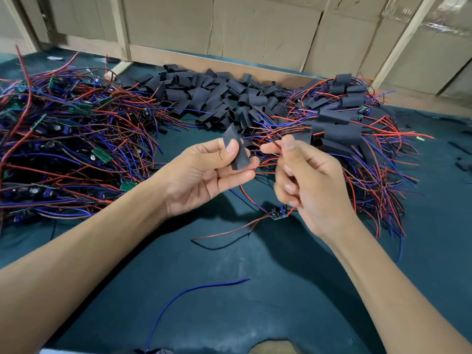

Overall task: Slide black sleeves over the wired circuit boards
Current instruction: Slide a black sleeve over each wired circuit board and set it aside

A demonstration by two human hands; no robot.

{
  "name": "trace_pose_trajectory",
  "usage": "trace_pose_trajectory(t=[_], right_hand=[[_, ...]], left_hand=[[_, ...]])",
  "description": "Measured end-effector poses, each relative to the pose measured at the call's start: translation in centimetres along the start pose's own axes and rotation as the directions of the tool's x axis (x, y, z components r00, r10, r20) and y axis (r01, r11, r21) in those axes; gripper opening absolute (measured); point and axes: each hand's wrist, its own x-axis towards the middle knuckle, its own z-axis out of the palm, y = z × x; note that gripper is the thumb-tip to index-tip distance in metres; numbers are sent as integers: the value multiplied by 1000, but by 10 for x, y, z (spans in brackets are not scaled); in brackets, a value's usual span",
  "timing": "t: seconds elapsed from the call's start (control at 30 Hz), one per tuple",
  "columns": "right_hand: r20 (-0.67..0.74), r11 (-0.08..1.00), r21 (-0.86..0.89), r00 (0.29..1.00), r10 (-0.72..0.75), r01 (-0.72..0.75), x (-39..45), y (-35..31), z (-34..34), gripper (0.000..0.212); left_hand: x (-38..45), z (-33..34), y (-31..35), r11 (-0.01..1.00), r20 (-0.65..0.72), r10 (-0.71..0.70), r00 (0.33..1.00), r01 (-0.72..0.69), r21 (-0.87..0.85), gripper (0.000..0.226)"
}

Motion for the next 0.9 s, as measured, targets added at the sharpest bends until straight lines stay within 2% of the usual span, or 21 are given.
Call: trace_pose_trajectory(t=[0.03,0.07,0.1,0.13,0.17,0.2,0.3,0.4,0.57,0.7,0.8,0.9], right_hand=[[-12,999,-34,1000,-13,12,-1,1,0,30],[-27,998,-59,999,-21,19,-1,1,1,28],[-47,996,-81,998,-36,32,-2,1,1,25],[-66,991,-115,995,-69,61,-3,2,1,22],[-86,981,-165,989,-117,101,-3,2,0,19],[-107,965,-221,980,-169,142,-4,2,0,18],[-142,910,-356,950,-277,212,-5,1,0,21],[-134,867,-447,941,-309,221,-5,5,2,22],[-166,833,-502,920,-356,232,-5,11,6,22],[-150,865,-440,930,-335,241,-5,12,6,11],[-76,887,-388,950,-303,251,-5,11,5,26],[-17,920,-327,972,-233,215,-4,9,4,26]], left_hand=[[0,0,-3,996,-15,44,999,-42,79,13],[1,0,-6,967,-47,123,991,-109,230,18],[0,1,-9,883,-78,224,971,-169,438,21],[0,2,-11,742,-84,325,942,-198,641,20],[-1,4,-13,608,-75,392,917,-197,769,21],[-2,6,-15,517,-64,432,900,-189,835,24],[-5,7,-15,408,-11,513,858,-232,883,24],[-5,8,-13,328,55,557,829,-281,902,22],[-7,7,-13,234,109,602,791,-305,923,22],[-6,4,-12,101,222,635,740,-364,926,24],[-5,3,-13,20,281,647,709,-384,923,19],[-6,4,-13,-41,297,658,692,-361,932,18]])
